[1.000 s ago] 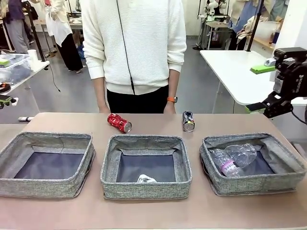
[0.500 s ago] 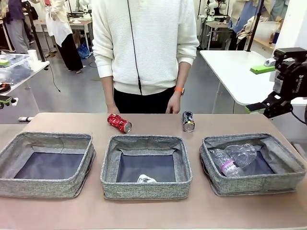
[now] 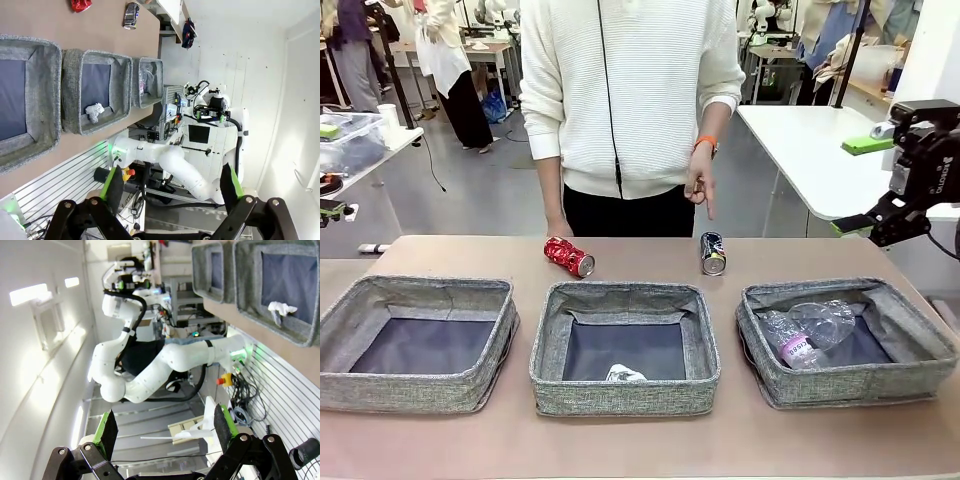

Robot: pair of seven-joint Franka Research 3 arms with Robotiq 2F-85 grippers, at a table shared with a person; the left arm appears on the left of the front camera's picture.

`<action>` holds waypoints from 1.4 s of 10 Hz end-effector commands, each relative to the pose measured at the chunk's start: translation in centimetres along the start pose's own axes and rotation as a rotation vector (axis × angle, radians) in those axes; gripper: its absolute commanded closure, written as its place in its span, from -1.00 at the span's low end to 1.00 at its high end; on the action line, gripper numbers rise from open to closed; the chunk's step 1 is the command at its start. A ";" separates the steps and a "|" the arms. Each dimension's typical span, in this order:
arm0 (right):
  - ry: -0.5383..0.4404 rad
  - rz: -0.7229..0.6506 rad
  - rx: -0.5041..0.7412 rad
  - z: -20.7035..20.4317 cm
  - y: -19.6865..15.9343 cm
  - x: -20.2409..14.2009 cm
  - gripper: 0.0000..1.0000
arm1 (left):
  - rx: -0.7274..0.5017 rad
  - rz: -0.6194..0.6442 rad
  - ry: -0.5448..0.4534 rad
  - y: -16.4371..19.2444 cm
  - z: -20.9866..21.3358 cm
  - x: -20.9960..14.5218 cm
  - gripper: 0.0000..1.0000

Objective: Sort the waste into the appropriate baskets.
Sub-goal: Pick up the waste item pointed out by the person.

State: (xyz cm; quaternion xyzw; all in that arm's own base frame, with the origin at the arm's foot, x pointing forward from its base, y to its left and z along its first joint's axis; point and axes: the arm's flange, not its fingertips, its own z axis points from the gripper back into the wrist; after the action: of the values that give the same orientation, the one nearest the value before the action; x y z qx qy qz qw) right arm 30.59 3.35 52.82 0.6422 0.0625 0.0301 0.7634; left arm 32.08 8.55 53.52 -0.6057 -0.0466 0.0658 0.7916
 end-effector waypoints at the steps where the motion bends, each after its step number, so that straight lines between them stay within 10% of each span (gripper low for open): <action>1: 0.001 0.026 0.019 -0.1 0.3 0.2 -1.00 | 0.012 -0.021 0.014 0.1 0.3 -0.2 -1.00; 6: 0.000 0.000 0.000 0.0 0.0 0.0 -1.00 | 0.012 -0.021 0.014 0.1 0.3 -0.2 -1.00; 9: -0.297 -0.286 -0.891 -2.8 1.1 3.0 -1.00 | 0.012 -0.021 0.014 0.1 0.3 -0.2 -1.00; 11: -0.369 -0.353 -1.160 -3.8 1.3 5.1 -1.00 | 0.012 -0.021 0.014 0.1 0.3 -0.2 -1.00; 12: -0.396 -0.288 -1.134 -4.2 1.7 5.5 -1.00 | 0.012 -0.021 0.014 0.1 0.3 -0.2 -1.00; 13: -0.274 -0.095 -0.669 -3.2 1.1 4.2 -1.00 | 0.012 -0.021 0.014 0.1 0.3 -0.2 -1.00; 14: -0.338 -0.114 -0.825 -3.8 1.5 5.0 -1.00 | 0.012 -0.021 0.014 0.1 0.3 -0.2 -1.00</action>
State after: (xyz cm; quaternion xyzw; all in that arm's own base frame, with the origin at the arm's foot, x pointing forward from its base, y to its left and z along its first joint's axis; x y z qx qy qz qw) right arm 35.01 8.03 53.41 0.2782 -0.0433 -0.0868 0.9556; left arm 32.10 8.58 53.52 -0.6052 -0.0462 0.0659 0.7920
